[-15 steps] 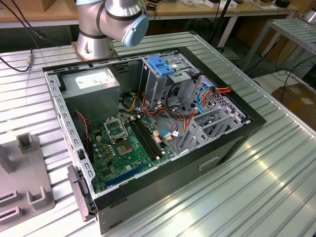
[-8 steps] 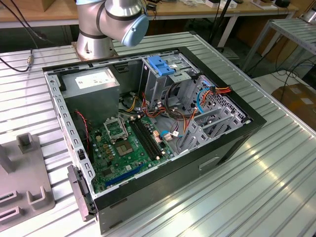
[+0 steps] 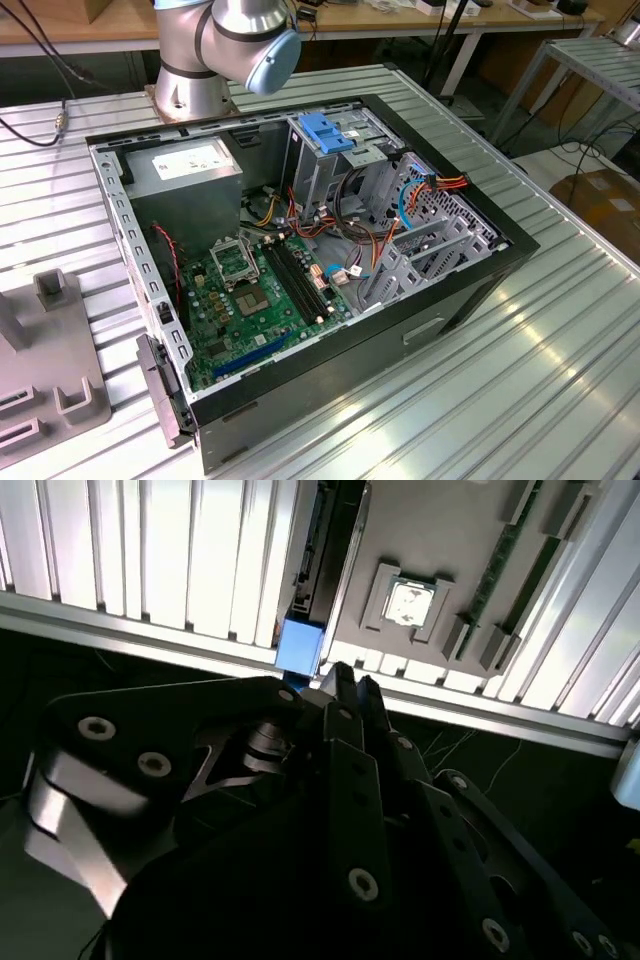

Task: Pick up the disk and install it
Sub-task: 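Pick up the disk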

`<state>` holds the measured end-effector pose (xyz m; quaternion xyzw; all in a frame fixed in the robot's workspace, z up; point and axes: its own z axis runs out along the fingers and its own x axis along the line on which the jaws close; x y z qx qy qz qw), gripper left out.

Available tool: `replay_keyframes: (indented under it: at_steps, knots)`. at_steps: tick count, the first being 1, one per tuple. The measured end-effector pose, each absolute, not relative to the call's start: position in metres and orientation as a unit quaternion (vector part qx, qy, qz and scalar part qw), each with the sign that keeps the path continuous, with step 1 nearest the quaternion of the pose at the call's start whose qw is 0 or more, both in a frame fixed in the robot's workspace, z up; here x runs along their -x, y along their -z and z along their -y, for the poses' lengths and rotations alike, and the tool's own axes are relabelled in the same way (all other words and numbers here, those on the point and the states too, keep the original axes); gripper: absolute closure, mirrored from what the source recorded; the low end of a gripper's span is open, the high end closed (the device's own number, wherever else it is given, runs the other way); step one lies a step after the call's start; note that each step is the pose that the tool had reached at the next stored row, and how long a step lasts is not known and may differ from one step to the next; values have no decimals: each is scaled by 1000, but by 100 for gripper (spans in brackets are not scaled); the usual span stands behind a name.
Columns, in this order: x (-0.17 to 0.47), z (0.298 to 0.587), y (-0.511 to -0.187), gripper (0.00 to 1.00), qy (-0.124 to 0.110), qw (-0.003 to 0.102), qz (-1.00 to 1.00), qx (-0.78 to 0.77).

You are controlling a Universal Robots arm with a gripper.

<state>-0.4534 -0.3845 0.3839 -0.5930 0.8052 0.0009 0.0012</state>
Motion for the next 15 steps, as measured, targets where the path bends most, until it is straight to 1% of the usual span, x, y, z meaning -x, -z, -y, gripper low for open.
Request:
replay_keyframes:
  at_steps: [1, 2, 4, 15]
  knots:
    - [453, 384, -383, 71, 0, 2, -801, 599]
    - [453, 384, -382, 71, 1, 2, -796, 605]
    - [453, 384, -379, 58, 2, 1, -788, 616]
    - [453, 381, -364, 58, 5, 0, -757, 653]
